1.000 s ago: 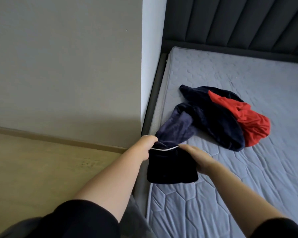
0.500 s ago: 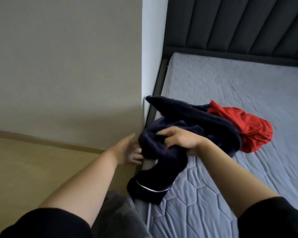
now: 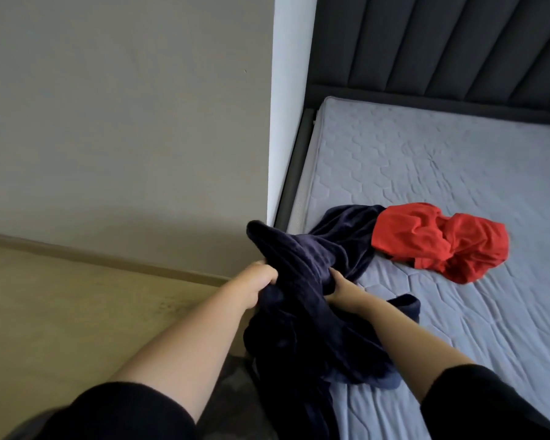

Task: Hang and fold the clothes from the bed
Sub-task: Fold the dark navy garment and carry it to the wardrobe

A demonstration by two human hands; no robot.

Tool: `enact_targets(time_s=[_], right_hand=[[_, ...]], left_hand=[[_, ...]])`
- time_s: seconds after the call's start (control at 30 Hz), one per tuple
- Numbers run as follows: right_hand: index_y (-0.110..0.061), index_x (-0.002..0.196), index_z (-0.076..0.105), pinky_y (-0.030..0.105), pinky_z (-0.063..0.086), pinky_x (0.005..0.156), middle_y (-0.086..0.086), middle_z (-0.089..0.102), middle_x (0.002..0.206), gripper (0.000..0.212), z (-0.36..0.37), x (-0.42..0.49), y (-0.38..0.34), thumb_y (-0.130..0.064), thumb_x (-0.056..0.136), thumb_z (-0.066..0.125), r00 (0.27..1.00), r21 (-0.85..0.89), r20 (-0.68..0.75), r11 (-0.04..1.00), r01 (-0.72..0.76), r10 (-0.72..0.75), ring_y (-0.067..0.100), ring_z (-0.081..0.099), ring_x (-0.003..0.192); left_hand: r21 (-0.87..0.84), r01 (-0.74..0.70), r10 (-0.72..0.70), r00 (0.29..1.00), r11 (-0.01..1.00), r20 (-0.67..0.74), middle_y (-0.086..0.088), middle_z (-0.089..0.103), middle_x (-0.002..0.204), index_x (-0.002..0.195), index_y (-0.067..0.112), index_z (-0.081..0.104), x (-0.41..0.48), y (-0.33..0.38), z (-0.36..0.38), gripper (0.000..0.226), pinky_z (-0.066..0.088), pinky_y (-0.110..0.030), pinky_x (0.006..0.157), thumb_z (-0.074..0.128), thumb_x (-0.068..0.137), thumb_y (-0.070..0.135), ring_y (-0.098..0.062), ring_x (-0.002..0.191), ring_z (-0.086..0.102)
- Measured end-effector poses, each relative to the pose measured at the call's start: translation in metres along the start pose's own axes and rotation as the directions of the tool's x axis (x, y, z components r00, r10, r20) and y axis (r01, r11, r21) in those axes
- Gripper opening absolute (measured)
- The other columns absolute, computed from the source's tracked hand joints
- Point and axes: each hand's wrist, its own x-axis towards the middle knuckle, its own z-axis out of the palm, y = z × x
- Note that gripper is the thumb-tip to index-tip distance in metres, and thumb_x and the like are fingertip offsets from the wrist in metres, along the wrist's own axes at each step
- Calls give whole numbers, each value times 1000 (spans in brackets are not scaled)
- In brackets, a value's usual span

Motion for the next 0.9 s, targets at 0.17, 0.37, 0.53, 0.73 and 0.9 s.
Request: enact_targets(time_s=[0.17,0.37,0.53,0.73,0.9], right_hand=[[-13,131,53,43,47,97,12,65,118,42,-3,0,-43,-30,94,56,997,729,73,684,-38,-22,28,62,109],[-23,136,49,32,45,100,4,54,138,65,-29,-46,-145,-55,82,64,853,834,87,506,221,-515,20,51,127],[-7,126,54,32,55,78,13,70,108,46,-21,-75,-258,0,81,60,785,765,-103,456,455,-610,25,67,99],[-4,96,64,26,54,53,10,67,66,22,-17,-104,-373,-2,85,46,912,888,-181,338,312,-367,21,65,55],[-3,87,61,26,54,49,8,67,60,20,-22,-152,-462,1,84,42,847,867,-249,281,411,-470,20,66,52]], left_hand=[[-110,-62,61,998,992,-11,-14,57,80,103,4,60,-16,23,-12,44,48,-37,76,33,72,-10,-28,77,56],[-220,-331,332,943,918,-30,-12,66,84,93,13,65,-58,97,-55,44,50,-36,83,33,76,-13,-28,81,62],[-237,-530,546,838,814,6,-10,72,87,108,12,65,-117,157,-116,57,56,-29,74,28,75,-16,-22,78,68],[-21,-618,577,746,786,-331,-11,71,97,89,16,74,-193,183,-230,66,55,-22,64,22,65,-17,-18,78,69],[344,-447,556,547,826,-626,2,69,86,77,23,74,-240,169,-308,42,47,-21,71,46,83,-8,-9,75,63]])
